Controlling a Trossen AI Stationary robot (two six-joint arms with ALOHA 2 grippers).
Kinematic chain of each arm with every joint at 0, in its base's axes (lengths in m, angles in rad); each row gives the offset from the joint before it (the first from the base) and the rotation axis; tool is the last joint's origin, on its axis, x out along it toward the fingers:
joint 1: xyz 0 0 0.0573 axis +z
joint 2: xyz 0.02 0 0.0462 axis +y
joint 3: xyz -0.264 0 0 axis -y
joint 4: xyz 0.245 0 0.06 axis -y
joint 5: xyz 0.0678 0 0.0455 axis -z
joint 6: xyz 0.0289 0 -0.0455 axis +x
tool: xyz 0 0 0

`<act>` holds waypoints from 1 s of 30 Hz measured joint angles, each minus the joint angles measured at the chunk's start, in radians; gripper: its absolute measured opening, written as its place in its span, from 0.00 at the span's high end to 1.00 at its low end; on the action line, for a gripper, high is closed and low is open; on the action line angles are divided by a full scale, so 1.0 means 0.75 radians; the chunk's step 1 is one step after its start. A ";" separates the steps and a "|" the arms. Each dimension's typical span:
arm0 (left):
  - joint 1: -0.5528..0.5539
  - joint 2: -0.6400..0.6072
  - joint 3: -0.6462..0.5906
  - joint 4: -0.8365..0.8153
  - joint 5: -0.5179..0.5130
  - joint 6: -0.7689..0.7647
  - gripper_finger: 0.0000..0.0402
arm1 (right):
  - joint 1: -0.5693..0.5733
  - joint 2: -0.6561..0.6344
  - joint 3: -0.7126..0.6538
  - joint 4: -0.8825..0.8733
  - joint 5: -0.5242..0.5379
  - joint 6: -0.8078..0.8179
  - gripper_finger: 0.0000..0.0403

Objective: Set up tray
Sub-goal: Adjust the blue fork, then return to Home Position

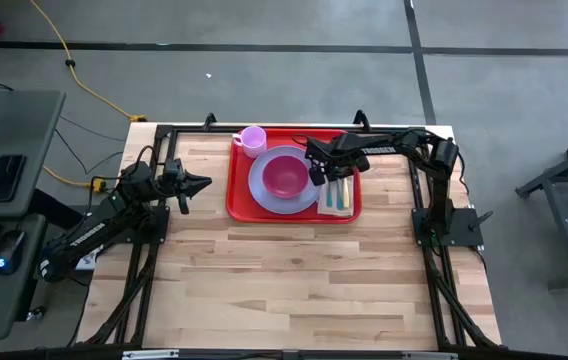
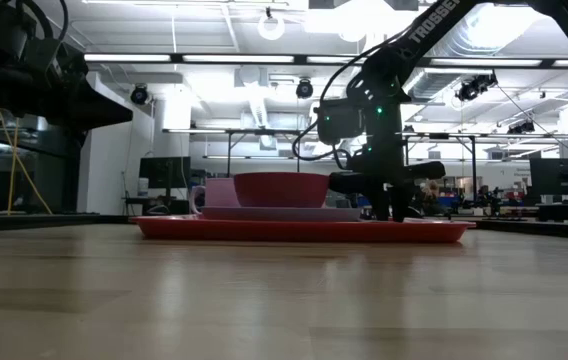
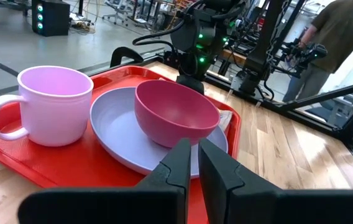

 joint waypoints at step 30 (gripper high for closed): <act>0.000 0.000 0.000 0.000 0.003 0.000 0.84 | -0.012 -0.079 0.003 -0.037 0.078 -0.009 0.81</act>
